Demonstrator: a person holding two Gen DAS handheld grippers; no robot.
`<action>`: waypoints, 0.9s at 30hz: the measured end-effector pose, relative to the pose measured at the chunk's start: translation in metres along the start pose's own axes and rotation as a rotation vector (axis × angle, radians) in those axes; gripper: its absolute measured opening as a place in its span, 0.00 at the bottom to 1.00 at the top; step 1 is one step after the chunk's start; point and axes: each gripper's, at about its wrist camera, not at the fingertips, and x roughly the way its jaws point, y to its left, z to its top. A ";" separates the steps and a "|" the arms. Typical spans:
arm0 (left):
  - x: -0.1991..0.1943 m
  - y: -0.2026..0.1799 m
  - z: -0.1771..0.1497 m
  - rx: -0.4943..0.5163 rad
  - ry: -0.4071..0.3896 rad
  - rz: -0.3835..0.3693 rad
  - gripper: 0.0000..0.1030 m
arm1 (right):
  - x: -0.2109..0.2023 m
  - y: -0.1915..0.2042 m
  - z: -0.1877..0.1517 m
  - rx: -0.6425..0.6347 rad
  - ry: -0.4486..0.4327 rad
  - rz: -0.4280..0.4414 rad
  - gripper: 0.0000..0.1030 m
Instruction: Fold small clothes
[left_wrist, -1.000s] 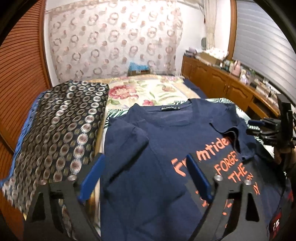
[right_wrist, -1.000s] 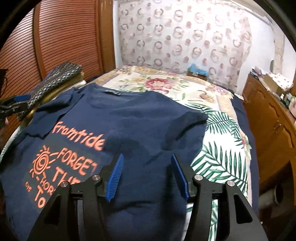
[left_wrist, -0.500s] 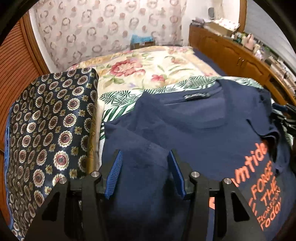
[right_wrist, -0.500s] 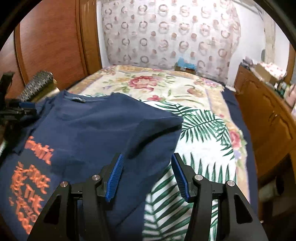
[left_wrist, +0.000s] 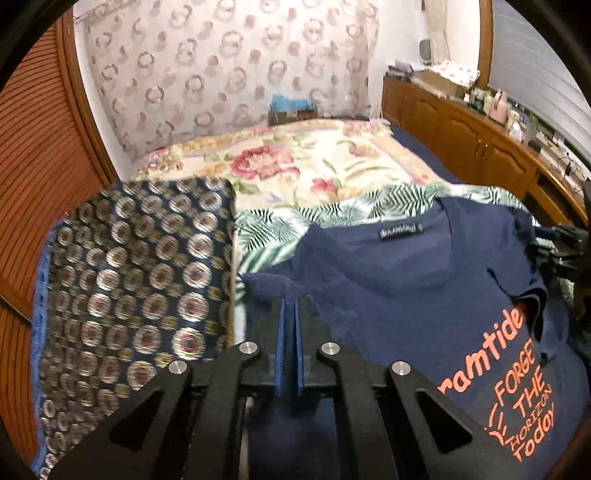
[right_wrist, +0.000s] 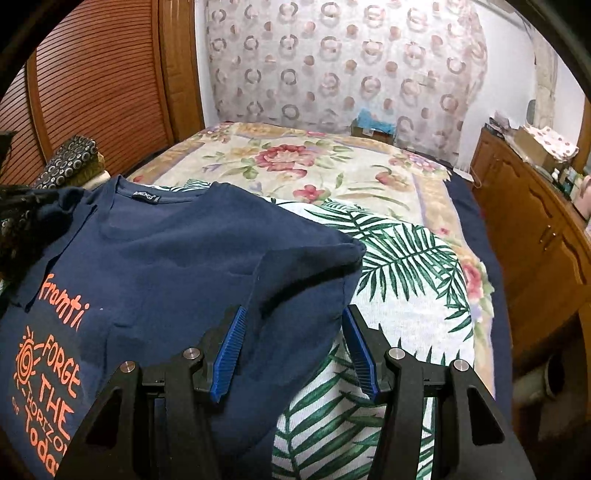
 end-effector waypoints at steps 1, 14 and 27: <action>-0.003 0.002 0.000 -0.003 -0.008 -0.001 0.05 | 0.001 -0.001 0.001 0.003 -0.001 -0.003 0.54; -0.049 -0.003 0.001 -0.008 -0.117 -0.087 0.05 | 0.023 -0.029 0.014 0.120 0.027 0.000 0.63; -0.089 -0.026 -0.015 0.021 -0.175 -0.166 0.04 | 0.025 -0.015 0.034 0.077 0.026 0.105 0.11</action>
